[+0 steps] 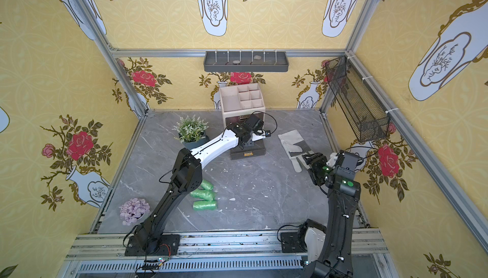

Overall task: Sort the rolls of trash bags by color and place them into the drawer
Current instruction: Place the roll of trash bags in the drawer.

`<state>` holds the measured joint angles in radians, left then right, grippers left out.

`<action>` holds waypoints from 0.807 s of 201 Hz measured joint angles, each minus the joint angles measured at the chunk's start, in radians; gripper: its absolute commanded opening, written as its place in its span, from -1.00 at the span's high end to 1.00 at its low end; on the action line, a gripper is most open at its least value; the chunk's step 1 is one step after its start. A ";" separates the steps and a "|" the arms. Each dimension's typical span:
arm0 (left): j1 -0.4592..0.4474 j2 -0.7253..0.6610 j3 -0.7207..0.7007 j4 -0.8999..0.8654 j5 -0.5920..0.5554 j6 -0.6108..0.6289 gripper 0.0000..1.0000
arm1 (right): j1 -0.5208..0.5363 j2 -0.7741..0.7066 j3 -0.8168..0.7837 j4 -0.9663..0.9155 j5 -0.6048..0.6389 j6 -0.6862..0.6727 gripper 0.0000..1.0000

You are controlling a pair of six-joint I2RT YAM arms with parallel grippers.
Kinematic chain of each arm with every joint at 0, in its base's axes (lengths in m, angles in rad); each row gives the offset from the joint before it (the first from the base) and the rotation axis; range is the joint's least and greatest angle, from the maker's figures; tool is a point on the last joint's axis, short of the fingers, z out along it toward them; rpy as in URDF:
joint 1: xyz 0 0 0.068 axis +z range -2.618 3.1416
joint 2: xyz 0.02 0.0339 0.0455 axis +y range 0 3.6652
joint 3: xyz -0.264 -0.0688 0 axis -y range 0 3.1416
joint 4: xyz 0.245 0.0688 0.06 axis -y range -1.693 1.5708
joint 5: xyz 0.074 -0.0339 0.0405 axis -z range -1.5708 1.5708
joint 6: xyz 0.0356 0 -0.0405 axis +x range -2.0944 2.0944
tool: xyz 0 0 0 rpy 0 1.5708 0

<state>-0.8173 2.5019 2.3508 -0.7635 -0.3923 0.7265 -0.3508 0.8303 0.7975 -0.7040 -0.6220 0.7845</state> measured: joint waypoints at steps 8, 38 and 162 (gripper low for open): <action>0.000 -0.011 -0.008 0.000 0.000 -0.003 0.27 | -0.001 0.001 0.001 -0.001 0.000 0.000 -0.37; -0.004 -0.100 -0.068 0.006 0.002 -0.032 0.27 | -0.003 0.001 0.003 0.000 0.000 0.000 -0.37; -0.031 -0.768 -0.679 0.147 -0.135 -0.458 -0.07 | -0.004 -0.003 0.047 -0.003 -0.014 0.004 -0.37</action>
<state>-0.8478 1.7340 1.6718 -0.6163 -0.5278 0.2684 -0.3550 0.8268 0.8440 -0.7071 -0.6361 0.7887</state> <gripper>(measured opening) 0.518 0.685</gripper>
